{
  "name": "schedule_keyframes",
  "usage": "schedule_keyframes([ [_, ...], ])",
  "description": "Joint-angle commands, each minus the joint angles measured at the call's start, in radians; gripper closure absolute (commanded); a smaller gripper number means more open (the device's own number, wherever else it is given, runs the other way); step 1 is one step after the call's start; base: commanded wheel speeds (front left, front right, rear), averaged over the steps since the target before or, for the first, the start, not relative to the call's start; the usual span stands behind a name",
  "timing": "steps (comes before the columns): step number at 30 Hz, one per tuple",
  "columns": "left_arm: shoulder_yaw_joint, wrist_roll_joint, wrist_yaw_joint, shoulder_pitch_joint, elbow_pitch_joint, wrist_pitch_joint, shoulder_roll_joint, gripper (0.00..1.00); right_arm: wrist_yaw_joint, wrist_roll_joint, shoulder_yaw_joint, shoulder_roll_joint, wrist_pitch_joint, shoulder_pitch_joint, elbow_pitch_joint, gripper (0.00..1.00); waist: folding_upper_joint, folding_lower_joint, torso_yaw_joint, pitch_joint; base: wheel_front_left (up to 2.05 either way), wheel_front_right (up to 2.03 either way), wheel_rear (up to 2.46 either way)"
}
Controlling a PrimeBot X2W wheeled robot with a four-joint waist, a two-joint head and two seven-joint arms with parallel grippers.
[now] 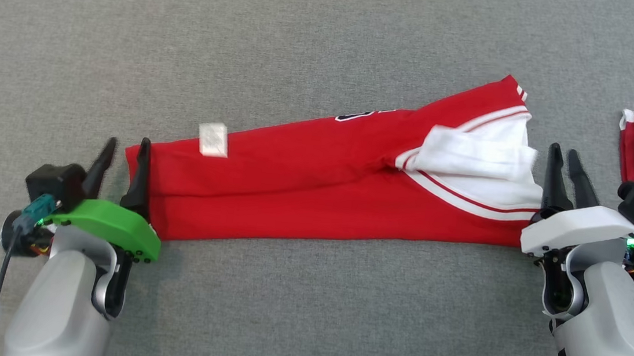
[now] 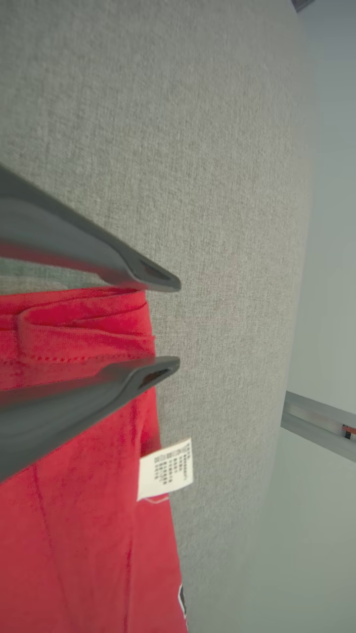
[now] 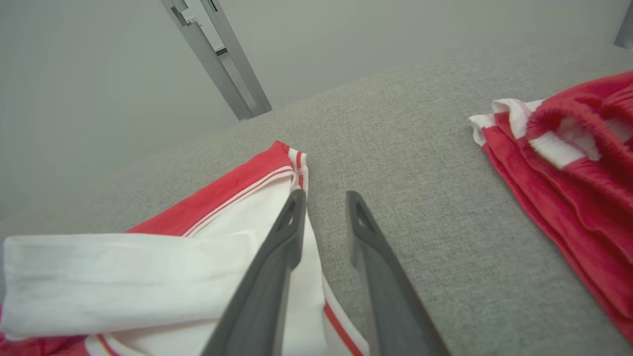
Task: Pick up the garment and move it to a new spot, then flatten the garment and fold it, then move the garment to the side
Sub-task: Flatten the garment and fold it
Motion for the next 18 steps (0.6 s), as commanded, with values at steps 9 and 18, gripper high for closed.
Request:
schedule_keyframes([
  [9,0.170,0.096,0.024,0.199,-0.152,0.001,-0.106,0.00,-0.002,-0.004,0.011,-0.022,-0.004,0.030,0.064,0.00,0.0000,0.0000,0.061,-0.032,0.00,0.00,0.00],
  [18,0.158,0.097,0.009,0.260,-0.206,0.000,-0.120,0.00,-0.002,-0.032,-0.002,-0.045,-0.003,0.009,0.176,0.00,0.0000,0.0000,0.149,-0.036,0.00,0.00,0.00],
])
